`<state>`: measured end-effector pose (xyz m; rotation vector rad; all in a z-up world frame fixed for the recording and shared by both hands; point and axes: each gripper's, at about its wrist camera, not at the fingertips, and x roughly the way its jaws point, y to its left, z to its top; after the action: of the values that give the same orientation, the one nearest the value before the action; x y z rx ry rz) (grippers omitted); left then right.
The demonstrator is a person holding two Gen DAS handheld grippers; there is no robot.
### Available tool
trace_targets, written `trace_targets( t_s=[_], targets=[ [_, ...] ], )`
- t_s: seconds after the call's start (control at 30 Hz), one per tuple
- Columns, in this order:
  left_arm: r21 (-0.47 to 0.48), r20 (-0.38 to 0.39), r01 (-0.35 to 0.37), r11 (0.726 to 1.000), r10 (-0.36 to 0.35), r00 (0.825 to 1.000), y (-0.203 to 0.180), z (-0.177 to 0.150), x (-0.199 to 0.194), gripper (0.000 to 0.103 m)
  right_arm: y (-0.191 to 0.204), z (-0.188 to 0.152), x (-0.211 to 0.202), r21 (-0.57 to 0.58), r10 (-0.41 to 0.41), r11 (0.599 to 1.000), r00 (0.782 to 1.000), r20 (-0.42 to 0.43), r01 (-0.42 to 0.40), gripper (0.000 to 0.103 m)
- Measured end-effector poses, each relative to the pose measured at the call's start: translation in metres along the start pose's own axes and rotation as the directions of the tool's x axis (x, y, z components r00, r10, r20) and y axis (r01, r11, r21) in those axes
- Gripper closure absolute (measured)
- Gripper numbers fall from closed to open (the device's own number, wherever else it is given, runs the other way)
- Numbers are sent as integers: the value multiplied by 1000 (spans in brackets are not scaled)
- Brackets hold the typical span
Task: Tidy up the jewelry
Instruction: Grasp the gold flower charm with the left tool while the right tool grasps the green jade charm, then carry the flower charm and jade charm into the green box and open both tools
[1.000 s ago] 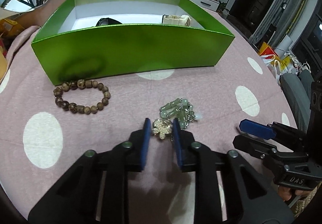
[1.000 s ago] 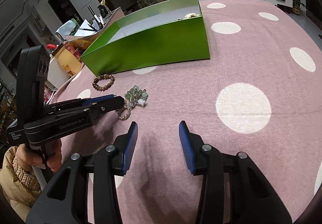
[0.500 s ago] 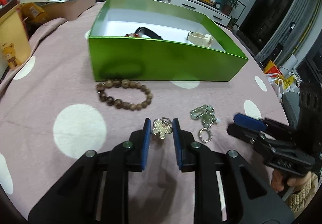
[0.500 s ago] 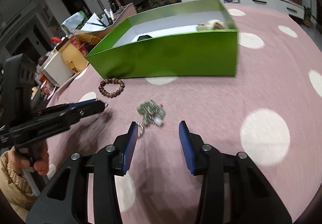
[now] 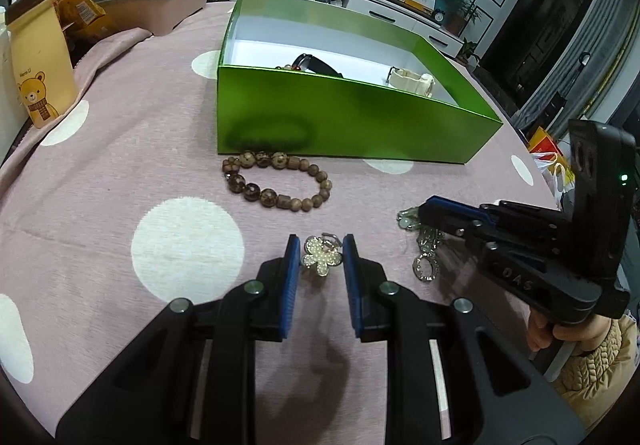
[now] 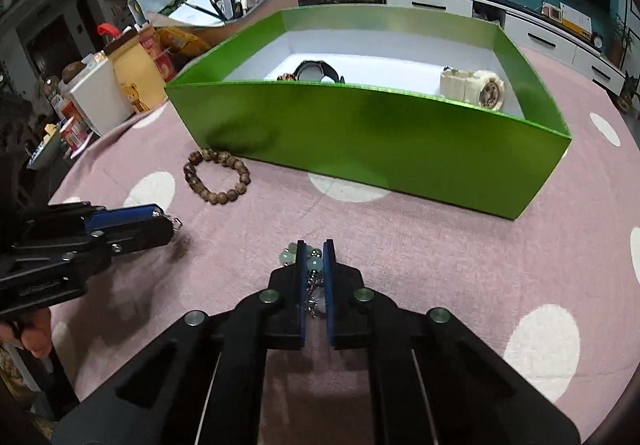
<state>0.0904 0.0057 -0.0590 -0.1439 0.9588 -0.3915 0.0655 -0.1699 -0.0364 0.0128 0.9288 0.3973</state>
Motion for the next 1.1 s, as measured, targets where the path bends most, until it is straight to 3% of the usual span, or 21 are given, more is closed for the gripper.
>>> trace_targets(
  t_s=[0.5,0.83,1.1],
  targets=[
    [13,51,10,1000,-10,999,-5,17,-26,82,-23,22,-69,132,83,986,982,172,-106,96],
    [54,113,-7,999,1,994,-16,71,-51,82,-26,51,-100,107,53,991,968,243,-81,96],
    [51,121,-23,998,17,993,-19,127,-49,82,-38,80,-109,104,31,993,960,277,-62,96]
  ],
)
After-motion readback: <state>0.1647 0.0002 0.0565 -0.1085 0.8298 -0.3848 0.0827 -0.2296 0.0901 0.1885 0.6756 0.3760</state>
